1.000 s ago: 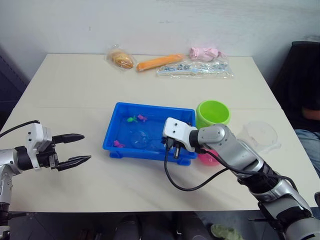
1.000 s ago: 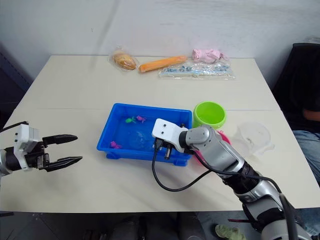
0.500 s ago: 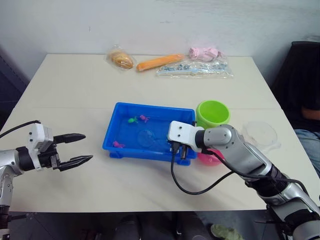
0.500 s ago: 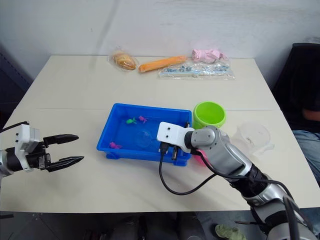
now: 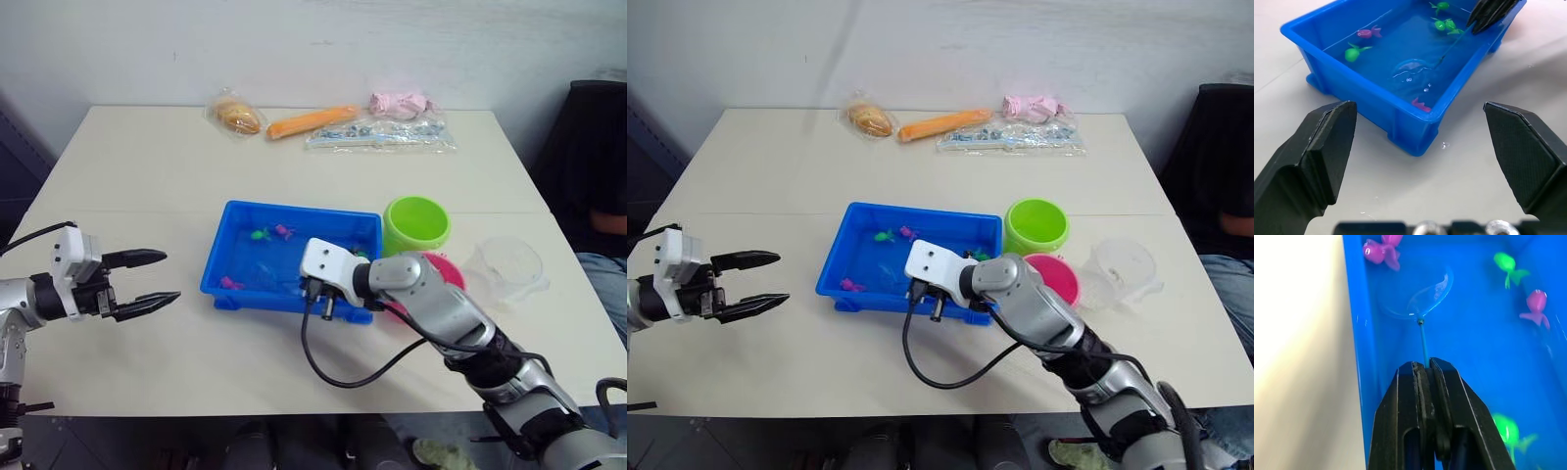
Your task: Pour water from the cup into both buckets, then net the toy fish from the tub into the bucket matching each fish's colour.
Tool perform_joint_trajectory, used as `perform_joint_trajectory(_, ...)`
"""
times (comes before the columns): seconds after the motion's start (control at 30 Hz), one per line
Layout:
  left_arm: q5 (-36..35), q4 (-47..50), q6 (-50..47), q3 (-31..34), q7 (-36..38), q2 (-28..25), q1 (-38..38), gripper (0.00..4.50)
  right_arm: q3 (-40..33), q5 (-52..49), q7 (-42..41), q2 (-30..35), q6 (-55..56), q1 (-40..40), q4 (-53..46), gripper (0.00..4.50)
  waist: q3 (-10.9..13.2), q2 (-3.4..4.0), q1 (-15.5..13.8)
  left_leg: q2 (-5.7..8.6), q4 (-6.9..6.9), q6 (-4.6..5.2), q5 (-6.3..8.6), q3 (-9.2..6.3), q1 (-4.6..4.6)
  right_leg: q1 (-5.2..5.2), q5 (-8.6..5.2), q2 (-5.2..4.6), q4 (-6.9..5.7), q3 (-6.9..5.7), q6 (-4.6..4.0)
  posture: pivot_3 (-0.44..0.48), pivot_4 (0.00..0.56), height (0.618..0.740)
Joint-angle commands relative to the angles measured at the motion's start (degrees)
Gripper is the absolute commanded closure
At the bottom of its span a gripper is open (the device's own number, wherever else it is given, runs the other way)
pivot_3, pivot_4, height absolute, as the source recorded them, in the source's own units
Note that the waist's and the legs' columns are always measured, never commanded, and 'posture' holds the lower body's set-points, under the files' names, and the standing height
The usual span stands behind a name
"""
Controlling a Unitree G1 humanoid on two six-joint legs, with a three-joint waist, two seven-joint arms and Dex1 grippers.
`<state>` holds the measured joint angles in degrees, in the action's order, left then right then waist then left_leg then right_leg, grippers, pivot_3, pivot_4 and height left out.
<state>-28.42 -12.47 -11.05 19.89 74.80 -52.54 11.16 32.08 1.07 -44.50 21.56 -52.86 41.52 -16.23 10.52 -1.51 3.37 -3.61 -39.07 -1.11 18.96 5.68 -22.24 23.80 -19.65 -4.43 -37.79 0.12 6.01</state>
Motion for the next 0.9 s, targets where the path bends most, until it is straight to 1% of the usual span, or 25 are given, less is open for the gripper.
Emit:
perform_joint_trajectory(0.03, -0.3, 0.8, 0.3, 0.3, 0.3, -0.3, 0.5, 0.04, 0.8, 0.1, 0.3, -0.4, -1.4, 1.4, 0.7, 4.50, 0.0, 0.00, 0.0, 0.00, 0.00, 0.00, 0.00, -0.01, 0.00, 0.00, 0.00, 0.00, 0.00, -0.01, 0.00, 0.000, 0.150, 0.740)
perform_joint_trajectory(0.13, -0.5, 0.9, 0.4, 0.2, 0.2, -0.1, 0.2, 0.04, 1.2, -0.3, -0.3, -0.3, -2.1, 2.3, 2.3, 4.50, 0.0, 0.00, 0.0, 0.02, 0.00, 0.00, 0.00, 0.00, -0.01, 0.00, 0.00, -0.01, 0.01, -0.02, 0.00, 0.000, 0.150, 0.740)
perform_joint_trajectory(0.3, -0.4, 0.9, 0.5, 0.0, -0.3, 0.5, 0.3, 0.04, -2.6, -4.2, -0.7, -4.0, -3.5, 4.7, 5.7, 4.50, 0.0, 0.00, 0.1, -0.03, 0.00, 0.00, 0.00, 0.01, 0.00, 0.00, 0.00, -0.01, -0.01, -0.02, 0.00, 0.000, 0.150, 0.740)
perform_joint_trajectory(0.4, -0.3, 0.9, 0.8, -0.3, -0.6, 1.0, 0.6, 0.04, -4.1, -5.4, -1.0, -4.6, -3.7, 5.9, 7.0, 4.50, 0.0, 0.00, 0.1, -0.05, 0.00, -0.01, 0.00, 0.00, 0.00, 0.02, 0.00, -0.01, -0.04, -0.04, 0.00, 0.000, 0.150, 0.740)
perform_joint_trajectory(0.63, -0.1, 0.7, 1.4, -0.3, -0.9, 1.5, 0.6, 0.04, -5.8, -8.2, -2.0, -2.9, -5.3, 6.1, 6.6, 4.50, 0.0, 0.00, 0.0, 0.02, 0.00, 0.01, 0.01, 0.01, -0.02, 0.01, 0.00, -0.04, -0.02, -0.07, 0.00, 0.000, 0.150, 0.740)
perform_joint_trajectory(0.9, 0.0, 1.2, 1.8, -0.4, -0.9, 1.6, 0.1, 0.04, -4.7, -9.2, -2.3, -0.2, -6.0, 6.0, 6.2, 4.50, 0.0, 0.00, 0.1, -0.03, 0.00, 0.00, 0.01, 0.01, -0.02, 0.02, 0.00, -0.05, -0.02, -0.08, 0.00, 0.000, 0.150, 0.740)
